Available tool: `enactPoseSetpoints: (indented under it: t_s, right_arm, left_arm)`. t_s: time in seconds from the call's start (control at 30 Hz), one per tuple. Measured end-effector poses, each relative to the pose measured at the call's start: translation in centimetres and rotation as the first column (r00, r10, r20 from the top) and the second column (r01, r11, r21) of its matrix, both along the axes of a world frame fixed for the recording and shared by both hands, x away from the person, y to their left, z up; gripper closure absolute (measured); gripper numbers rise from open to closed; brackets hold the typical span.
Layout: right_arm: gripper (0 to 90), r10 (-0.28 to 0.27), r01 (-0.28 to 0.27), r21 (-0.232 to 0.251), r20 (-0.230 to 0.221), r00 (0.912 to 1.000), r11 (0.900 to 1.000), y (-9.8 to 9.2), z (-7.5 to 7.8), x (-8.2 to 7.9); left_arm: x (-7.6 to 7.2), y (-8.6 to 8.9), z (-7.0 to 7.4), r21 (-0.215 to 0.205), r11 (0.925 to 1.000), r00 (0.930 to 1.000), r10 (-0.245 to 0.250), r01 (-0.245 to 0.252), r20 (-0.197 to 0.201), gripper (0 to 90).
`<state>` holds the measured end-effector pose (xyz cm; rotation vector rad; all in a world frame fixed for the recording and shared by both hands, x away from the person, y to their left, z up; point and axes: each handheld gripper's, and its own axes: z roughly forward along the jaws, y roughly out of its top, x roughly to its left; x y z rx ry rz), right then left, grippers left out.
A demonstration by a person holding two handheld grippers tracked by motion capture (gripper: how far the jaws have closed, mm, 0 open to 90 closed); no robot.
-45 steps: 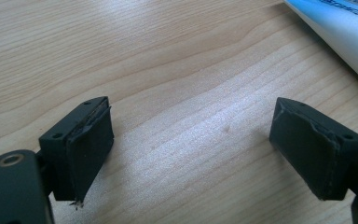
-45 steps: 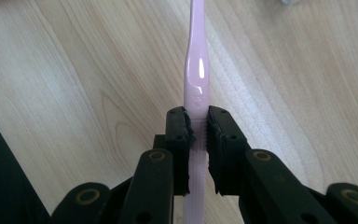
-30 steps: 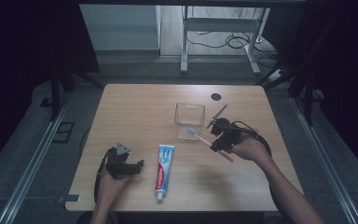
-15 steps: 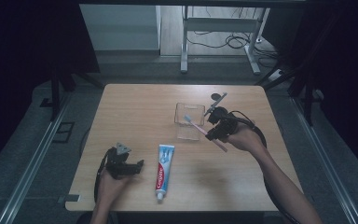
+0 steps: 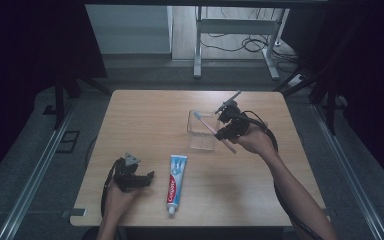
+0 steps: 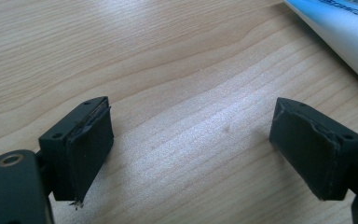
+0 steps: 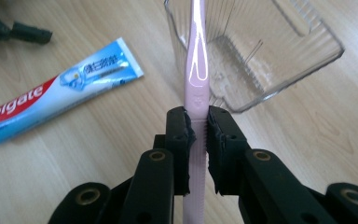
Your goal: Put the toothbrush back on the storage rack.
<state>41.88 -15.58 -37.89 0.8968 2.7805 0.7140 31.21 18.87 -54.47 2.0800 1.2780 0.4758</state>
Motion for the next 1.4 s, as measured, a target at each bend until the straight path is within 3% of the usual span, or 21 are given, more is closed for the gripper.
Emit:
enactPoseSetpoints:
  t_s: [0.57,1.0,1.4]
  right_arm:
    - [78.5,-0.049,0.044,0.075,0.068,0.9965,0.996,1.3,0.8,1.9]
    - [78.5,-0.087,0.07,0.131,0.126,0.9883,0.989,2.6,1.6,3.3]
    - [78.5,-0.122,0.093,0.175,0.162,0.9791,0.98,3.2,0.7,4.8]
  left_arm:
    - [0.0,0.0,0.0,-0.001,1.0,1.0,0.0,0.0,0.001,13.4]
    - [0.0,0.0,0.0,-0.002,1.0,1.0,-0.003,0.003,0.0,13.6]
    - [0.0,0.0,0.0,-0.001,1.0,1.0,-0.004,0.004,0.001,13.6]
